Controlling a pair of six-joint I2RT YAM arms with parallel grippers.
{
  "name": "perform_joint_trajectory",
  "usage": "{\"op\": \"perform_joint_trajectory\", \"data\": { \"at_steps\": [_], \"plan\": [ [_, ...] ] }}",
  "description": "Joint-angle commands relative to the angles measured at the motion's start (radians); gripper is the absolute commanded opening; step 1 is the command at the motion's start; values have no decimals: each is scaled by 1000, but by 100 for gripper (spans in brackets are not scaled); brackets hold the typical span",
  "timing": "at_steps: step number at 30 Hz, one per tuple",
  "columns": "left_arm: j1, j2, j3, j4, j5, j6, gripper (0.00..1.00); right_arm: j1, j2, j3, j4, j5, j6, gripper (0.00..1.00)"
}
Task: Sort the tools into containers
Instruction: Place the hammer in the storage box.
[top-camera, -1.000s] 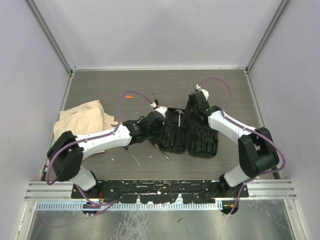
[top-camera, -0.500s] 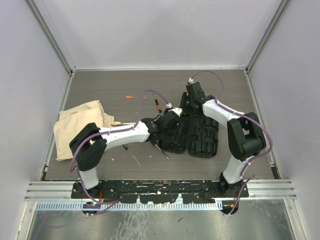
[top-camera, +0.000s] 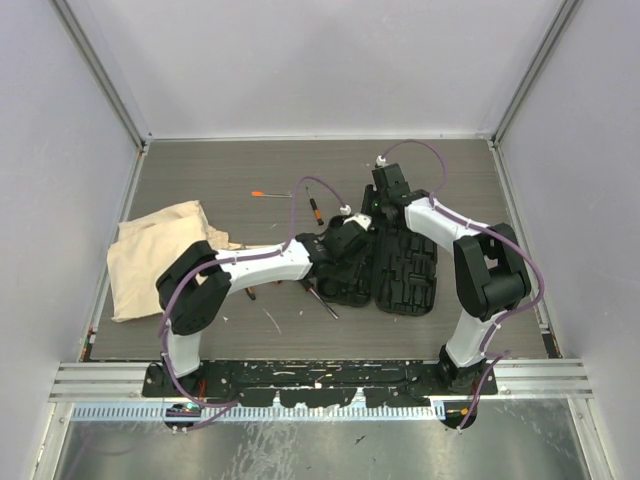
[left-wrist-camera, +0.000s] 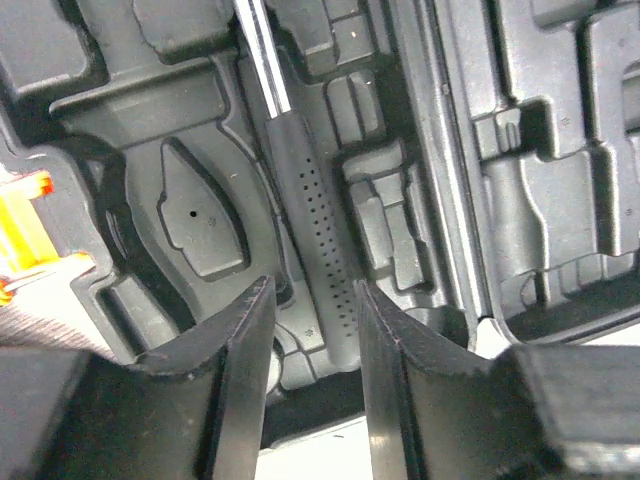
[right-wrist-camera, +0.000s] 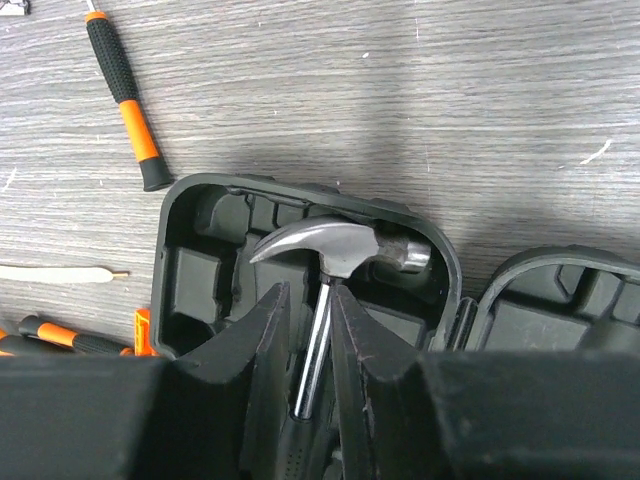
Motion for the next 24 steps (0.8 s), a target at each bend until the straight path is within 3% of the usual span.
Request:
{"op": "perform_joint_trajectory", "data": {
  "at_steps": [1,14,20,24],
  "plan": [
    [-3,14,10,-13,-42,19,37,2,-9,22,17,9,-10,29],
    [-3,-5,-59,14,-26,9,31,-4,-3,18,18,21,-14,26],
    [-3,-69,-66,43,3,10,43,-5,12,26,17,7,-29,26],
    [-3,-111,-75,57,-1,9,44,-5,19,31,4,23,-34,24]
  ]
}}
